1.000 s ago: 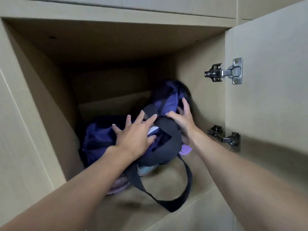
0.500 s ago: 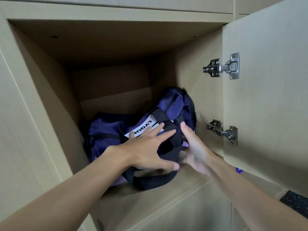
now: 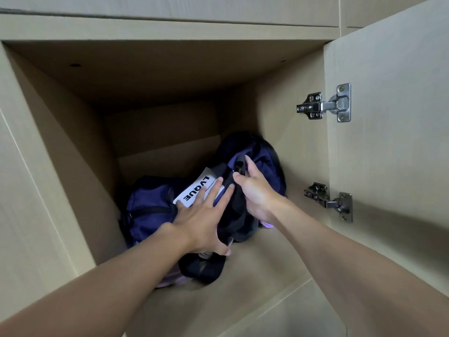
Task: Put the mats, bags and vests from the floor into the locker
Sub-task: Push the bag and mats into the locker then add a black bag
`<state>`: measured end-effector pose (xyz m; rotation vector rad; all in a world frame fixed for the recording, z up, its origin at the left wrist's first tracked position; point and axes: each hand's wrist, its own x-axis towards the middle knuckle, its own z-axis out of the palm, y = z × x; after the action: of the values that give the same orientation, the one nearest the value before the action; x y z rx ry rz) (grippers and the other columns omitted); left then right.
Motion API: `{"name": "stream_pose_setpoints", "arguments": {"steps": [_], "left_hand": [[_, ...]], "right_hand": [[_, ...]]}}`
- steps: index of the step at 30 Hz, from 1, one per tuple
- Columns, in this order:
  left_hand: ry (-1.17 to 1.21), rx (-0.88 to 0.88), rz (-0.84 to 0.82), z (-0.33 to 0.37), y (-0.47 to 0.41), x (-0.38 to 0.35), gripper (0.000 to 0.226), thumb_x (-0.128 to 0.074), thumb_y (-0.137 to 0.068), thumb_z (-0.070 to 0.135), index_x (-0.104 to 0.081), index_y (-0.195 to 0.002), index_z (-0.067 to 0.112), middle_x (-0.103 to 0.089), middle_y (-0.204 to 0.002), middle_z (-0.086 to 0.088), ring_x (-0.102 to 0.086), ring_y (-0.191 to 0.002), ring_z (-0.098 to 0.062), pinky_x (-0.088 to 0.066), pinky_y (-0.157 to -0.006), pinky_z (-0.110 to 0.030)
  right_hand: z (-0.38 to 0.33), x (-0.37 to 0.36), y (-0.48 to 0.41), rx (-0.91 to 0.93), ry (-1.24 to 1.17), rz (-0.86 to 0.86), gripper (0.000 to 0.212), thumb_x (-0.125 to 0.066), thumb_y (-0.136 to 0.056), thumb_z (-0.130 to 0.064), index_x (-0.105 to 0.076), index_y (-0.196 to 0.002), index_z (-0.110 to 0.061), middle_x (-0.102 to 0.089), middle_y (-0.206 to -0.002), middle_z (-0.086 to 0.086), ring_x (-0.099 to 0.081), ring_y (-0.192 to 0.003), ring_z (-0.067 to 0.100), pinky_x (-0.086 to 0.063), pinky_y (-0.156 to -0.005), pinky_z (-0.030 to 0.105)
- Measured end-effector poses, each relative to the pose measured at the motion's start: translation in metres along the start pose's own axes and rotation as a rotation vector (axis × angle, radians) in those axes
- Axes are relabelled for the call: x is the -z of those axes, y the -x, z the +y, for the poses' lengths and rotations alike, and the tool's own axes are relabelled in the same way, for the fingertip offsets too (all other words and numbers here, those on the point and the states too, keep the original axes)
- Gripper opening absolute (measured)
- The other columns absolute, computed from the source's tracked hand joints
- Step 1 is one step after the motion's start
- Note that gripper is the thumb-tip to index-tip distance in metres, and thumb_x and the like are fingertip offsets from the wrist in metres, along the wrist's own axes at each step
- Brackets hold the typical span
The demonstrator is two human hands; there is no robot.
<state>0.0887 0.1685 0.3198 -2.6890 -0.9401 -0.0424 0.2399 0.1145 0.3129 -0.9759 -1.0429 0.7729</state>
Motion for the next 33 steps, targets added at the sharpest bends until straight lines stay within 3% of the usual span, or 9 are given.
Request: {"name": "stream_pose_setpoints", "arguments": {"steps": [4, 7, 9, 11, 12, 14, 18, 29, 33], "left_hand": [[-0.083, 0.028, -0.016, -0.008, -0.015, -0.011, 0.137, -0.080, -0.069, 0.051, 0.032, -0.146, 0.039, 0.042, -0.153, 0.011, 0.013, -0.151, -0.028, -0.030, -0.103, -0.071], [-0.051, 0.069, -0.025, -0.019, -0.024, -0.005, 0.137, -0.082, -0.069, 0.048, 0.031, -0.147, 0.041, 0.039, -0.154, 0.014, 0.009, -0.152, -0.027, -0.035, -0.102, -0.068], [-0.041, 0.102, -0.040, -0.027, -0.028, 0.002, 0.140, -0.083, -0.066, 0.053, 0.030, -0.147, 0.041, 0.038, -0.155, 0.012, 0.008, -0.152, -0.026, -0.033, -0.104, -0.067], [-0.012, 0.081, -0.050, -0.023, -0.030, 0.007, 0.138, -0.081, -0.066, 0.058, 0.028, -0.148, 0.040, 0.037, -0.156, 0.011, 0.011, -0.152, -0.025, -0.027, -0.109, -0.067], [0.008, 0.046, -0.033, -0.015, -0.030, 0.008, 0.135, -0.078, -0.067, 0.062, 0.027, -0.149, 0.039, 0.036, -0.157, 0.009, 0.013, -0.152, -0.024, -0.023, -0.111, -0.067], [0.050, -0.008, 0.037, 0.005, -0.030, 0.009, 0.127, -0.067, -0.070, 0.073, 0.023, -0.152, 0.036, 0.031, -0.160, 0.007, 0.015, -0.152, -0.022, -0.013, -0.115, -0.066], [0.089, 0.052, 0.188, 0.031, -0.041, -0.002, 0.112, -0.047, -0.073, 0.085, 0.018, -0.152, 0.040, 0.017, -0.165, 0.002, 0.005, -0.152, -0.024, -0.011, -0.113, -0.068], [0.022, 0.033, 0.084, -0.010, -0.088, -0.027, 0.110, -0.063, -0.071, 0.072, 0.010, -0.150, 0.051, 0.020, -0.162, 0.015, -0.010, -0.149, -0.031, -0.034, -0.103, -0.066], [0.240, -0.078, 0.054, -0.033, -0.103, -0.026, 0.099, -0.064, -0.076, 0.067, -0.008, -0.154, 0.045, 0.007, -0.166, 0.010, -0.018, -0.150, -0.024, -0.027, -0.119, -0.046]], "right_hand": [[0.010, 0.007, 0.009, -0.107, 0.123, 0.034, 0.066, -0.046, -0.103, -0.027, -0.007, -0.154, -0.040, -0.023, -0.156, -0.016, -0.026, -0.142, 0.007, -0.017, -0.112, 0.023], [0.026, 0.025, 0.035, -0.091, 0.313, 0.137, 0.068, -0.051, -0.100, -0.031, -0.010, -0.155, -0.038, -0.033, -0.156, -0.004, -0.029, -0.140, 0.001, -0.015, -0.114, 0.022], [0.038, 0.035, 0.051, -0.049, 0.434, 0.130, 0.069, -0.051, -0.100, -0.027, -0.009, -0.155, -0.035, -0.039, -0.152, 0.006, -0.025, -0.129, -0.017, -0.006, -0.118, 0.025], [0.051, 0.044, 0.063, -0.061, 0.498, 0.081, 0.071, -0.051, -0.100, -0.028, -0.005, -0.154, -0.037, -0.011, -0.160, -0.015, -0.015, -0.127, -0.030, -0.011, -0.118, 0.027], [0.056, 0.048, 0.067, -0.079, 0.532, 0.075, 0.072, -0.051, -0.100, -0.031, -0.003, -0.153, -0.041, 0.000, -0.155, -0.026, -0.013, -0.136, -0.022, -0.015, -0.117, 0.027], [0.067, 0.055, 0.071, -0.076, 0.630, 0.095, 0.072, -0.050, -0.099, -0.036, -0.002, -0.152, -0.044, -0.006, -0.151, -0.028, -0.014, -0.146, -0.001, -0.018, -0.116, 0.025], [0.078, 0.063, 0.076, 0.003, 0.847, 0.130, 0.067, -0.045, -0.101, -0.039, -0.005, -0.155, -0.036, -0.014, -0.160, -0.021, -0.018, -0.147, 0.006, -0.021, -0.109, 0.021], [0.085, 0.065, 0.063, -0.022, 1.207, 0.017, 0.065, -0.031, -0.102, -0.048, 0.001, -0.155, -0.030, -0.025, -0.159, -0.002, -0.027, -0.144, 0.018, -0.029, -0.112, 0.036], [0.087, 0.066, 0.060, -0.017, 1.196, 0.062, 0.064, -0.030, -0.102, -0.049, -0.002, -0.155, -0.030, -0.026, -0.159, -0.003, -0.033, -0.141, 0.021, -0.031, -0.109, 0.038]]}}
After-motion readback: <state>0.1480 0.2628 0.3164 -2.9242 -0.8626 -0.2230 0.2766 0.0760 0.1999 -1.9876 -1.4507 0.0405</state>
